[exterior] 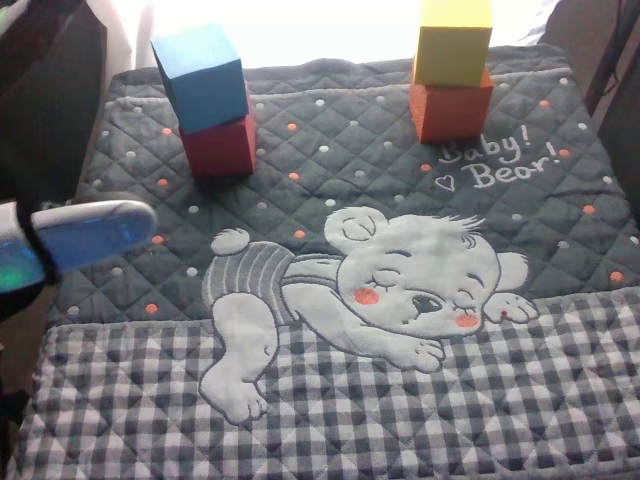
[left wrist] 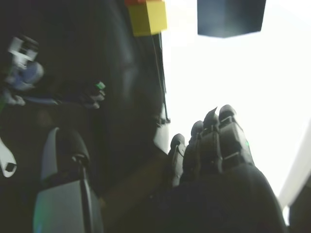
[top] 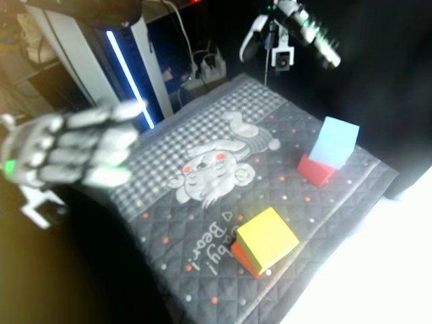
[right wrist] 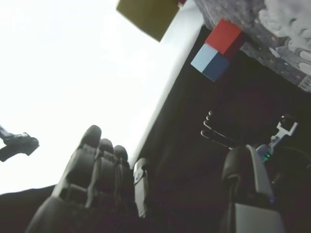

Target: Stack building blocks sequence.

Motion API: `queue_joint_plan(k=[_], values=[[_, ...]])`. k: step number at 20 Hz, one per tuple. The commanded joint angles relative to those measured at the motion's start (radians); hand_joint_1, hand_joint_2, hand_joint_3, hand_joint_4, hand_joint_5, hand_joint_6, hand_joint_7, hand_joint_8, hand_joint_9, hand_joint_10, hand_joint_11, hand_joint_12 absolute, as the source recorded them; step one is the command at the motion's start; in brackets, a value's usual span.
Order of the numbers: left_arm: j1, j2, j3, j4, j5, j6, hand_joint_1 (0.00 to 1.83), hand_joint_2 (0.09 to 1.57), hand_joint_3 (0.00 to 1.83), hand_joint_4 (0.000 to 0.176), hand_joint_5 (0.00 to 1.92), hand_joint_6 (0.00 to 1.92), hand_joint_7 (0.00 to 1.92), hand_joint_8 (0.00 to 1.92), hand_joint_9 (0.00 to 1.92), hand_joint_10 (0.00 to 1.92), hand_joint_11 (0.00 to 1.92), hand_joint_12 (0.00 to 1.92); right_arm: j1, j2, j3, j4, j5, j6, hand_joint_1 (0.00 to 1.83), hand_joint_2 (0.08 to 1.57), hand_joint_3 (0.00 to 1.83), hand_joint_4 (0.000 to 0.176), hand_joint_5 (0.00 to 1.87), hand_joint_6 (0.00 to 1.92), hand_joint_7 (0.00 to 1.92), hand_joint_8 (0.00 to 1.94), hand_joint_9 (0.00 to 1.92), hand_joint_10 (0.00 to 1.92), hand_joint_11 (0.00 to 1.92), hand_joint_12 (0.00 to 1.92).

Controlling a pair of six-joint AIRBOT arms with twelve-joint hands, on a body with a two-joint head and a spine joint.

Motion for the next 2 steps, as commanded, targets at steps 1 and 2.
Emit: queue_joint_plan(k=[1,2], values=[[0.005,-0.005,-0.003,-0.010,-0.167,-0.016,0.47,1.04,0.02,0.100,0.00,0.00,0.00,0.00,0.00,0.00,0.00,0.47,0.002,0.008,-0.003,0.004,0.148,0.003,0.82,0.94,0.00,0.176,0.01,0.00,0.00,0.00,0.00,0.00,0.00,0.00],[-0.004,-0.006,0.018,-0.019,-0.186,-0.063,0.46,1.11,0.02,0.116,0.00,0.00,0.00,0.00,0.00,0.00,0.00,0.31,-0.015,0.014,-0.008,-0.010,0.148,0.005,0.87,0.96,0.00,0.176,0.00,0.00,0.05,0.02,0.03,0.01,0.00,0.00]])
